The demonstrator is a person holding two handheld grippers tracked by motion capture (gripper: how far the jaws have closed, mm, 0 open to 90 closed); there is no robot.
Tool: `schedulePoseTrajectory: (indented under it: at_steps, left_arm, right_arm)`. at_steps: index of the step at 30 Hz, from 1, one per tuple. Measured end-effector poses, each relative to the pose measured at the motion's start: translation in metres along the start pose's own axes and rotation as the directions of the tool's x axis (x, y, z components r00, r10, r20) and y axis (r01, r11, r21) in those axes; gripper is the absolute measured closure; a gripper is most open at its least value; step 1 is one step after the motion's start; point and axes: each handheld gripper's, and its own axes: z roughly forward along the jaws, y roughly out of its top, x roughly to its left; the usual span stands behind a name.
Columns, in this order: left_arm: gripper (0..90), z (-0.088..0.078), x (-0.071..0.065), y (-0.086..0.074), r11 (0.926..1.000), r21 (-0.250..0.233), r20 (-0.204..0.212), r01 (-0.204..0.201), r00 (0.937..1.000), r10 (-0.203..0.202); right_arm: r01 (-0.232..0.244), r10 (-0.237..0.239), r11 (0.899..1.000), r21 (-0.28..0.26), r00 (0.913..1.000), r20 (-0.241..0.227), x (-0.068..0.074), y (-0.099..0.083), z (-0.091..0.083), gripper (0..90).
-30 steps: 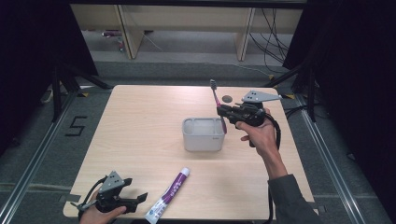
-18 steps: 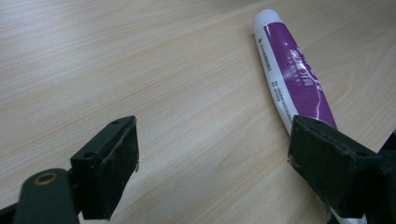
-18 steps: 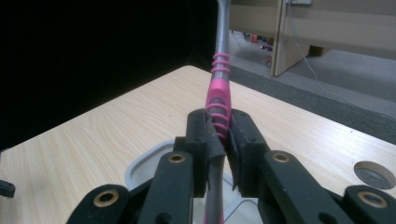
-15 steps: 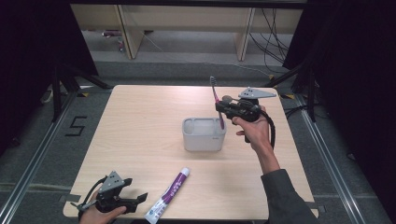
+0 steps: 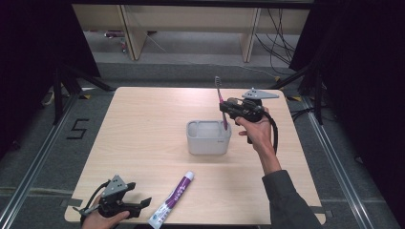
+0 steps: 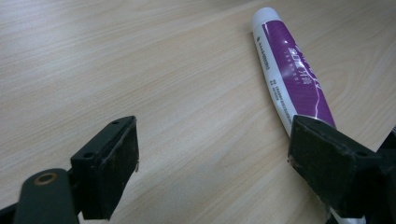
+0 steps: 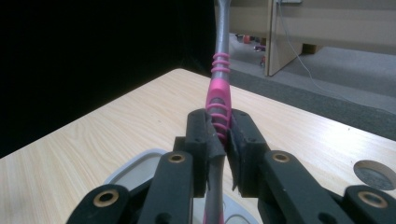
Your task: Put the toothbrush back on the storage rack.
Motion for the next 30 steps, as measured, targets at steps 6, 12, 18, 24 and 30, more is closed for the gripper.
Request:
schedulePoseTrajectory:
  at_steps: [6, 12, 18, 24, 30]
  left_arm:
    - [15.9, -0.001, 0.001, 0.000, 0.9999, 0.016, 0.001, -0.002, 1.0000, 0.002]
    - [15.9, -0.002, 0.000, 0.000, 0.9999, 0.012, -0.001, -0.001, 1.0000, 0.001]
    - [15.9, -0.002, 0.000, 0.001, 0.9999, 0.012, 0.000, -0.002, 1.0000, 0.002]
    - [15.9, -0.002, 0.000, 0.000, 0.9999, 0.012, 0.000, -0.002, 1.0000, 0.002]
    - [15.9, -0.002, 0.000, 0.001, 0.9999, 0.013, -0.001, -0.002, 1.0000, 0.002]
  right_arm:
    - [0.005, -0.005, 1.000, 0.014, 1.0000, 0.004, -0.003, -0.003, 0.008, 79.3]
    - [-0.005, 0.005, 1.000, 0.019, 0.9999, 0.009, -0.003, -0.005, 0.011, 79.2]
    - [-0.023, 0.023, 1.000, 0.012, 0.9996, 0.018, -0.004, -0.009, 0.012, 79.2]
    - [-0.023, 0.023, 1.000, 0.008, 0.9997, 0.006, -0.008, -0.017, 0.014, 79.2]
    - [-0.010, 0.009, 1.000, 0.005, 0.9997, 0.023, -0.011, -0.025, 0.017, 79.1]
